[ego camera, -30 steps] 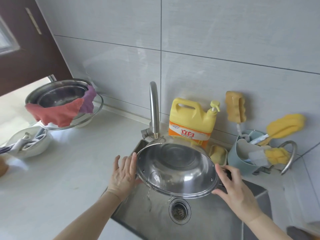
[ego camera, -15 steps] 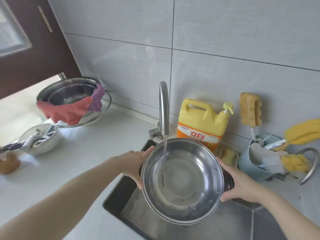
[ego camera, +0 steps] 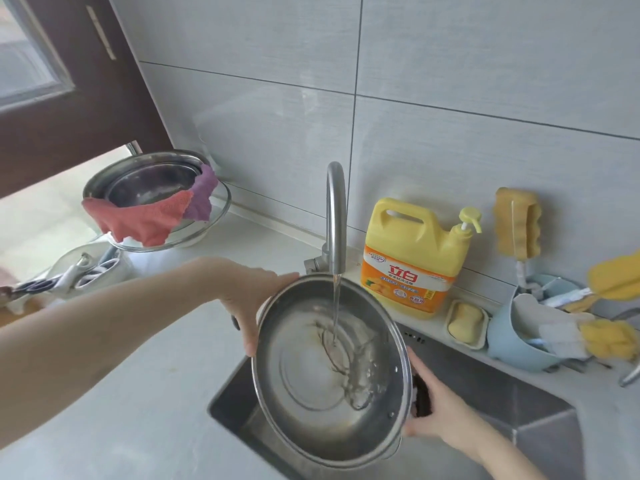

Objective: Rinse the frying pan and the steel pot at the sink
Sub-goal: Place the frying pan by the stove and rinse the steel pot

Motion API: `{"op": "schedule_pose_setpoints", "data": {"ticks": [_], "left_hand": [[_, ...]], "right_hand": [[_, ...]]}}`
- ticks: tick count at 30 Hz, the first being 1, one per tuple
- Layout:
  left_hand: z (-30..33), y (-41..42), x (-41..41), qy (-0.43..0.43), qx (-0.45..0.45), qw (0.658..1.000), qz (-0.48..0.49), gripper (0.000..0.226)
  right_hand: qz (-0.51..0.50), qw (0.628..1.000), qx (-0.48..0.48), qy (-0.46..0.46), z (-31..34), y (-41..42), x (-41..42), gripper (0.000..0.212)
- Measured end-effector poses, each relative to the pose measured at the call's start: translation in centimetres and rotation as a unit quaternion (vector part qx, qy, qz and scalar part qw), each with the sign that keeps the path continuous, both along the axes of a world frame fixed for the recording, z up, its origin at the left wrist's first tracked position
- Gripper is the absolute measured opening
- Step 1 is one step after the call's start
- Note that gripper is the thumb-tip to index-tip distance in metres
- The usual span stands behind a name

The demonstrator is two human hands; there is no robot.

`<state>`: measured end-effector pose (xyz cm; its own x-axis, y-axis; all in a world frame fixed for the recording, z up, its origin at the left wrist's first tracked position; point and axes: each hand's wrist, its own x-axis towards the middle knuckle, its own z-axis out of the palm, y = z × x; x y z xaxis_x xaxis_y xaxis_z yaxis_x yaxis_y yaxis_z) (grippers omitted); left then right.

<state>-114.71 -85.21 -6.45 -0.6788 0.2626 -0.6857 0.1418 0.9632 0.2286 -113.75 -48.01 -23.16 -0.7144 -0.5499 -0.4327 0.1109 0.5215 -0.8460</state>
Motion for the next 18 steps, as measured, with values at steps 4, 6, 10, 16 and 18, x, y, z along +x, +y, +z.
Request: {"op": "schedule_pose_setpoints", "data": {"ticks": [4, 6, 10, 16, 18], "left_hand": [[-1.5, -1.7, 2.1, 0.224, -0.116, 0.967, -0.048, 0.151], [-3.7, -2.5, 3.1, 0.28, -0.115, 0.953, -0.02, 0.154], [-7.3, -2.1, 4.7, 0.235, -0.012, 0.966, 0.108, 0.158], [-8.4, 1.2, 5.2, 0.0, 0.17, 0.976, 0.138, 0.154], [-8.1, 1.0, 4.9, -0.064, 0.164, 0.975, 0.137, 0.155]], "right_hand": [[-0.057, 0.99, -0.01, 0.127, 0.9, -1.4, 0.2, 0.135], [-0.046, 0.978, -0.006, 0.202, 2.6, -1.2, -1.1, 0.133], [0.071, 0.962, 0.081, 0.251, 8.8, -0.3, -4.8, 0.134], [0.2, 0.932, 0.231, 0.197, 15.8, 1.2, -8.1, 0.129], [0.211, 0.937, 0.234, 0.148, 15.6, 2.2, -7.9, 0.118]]}}
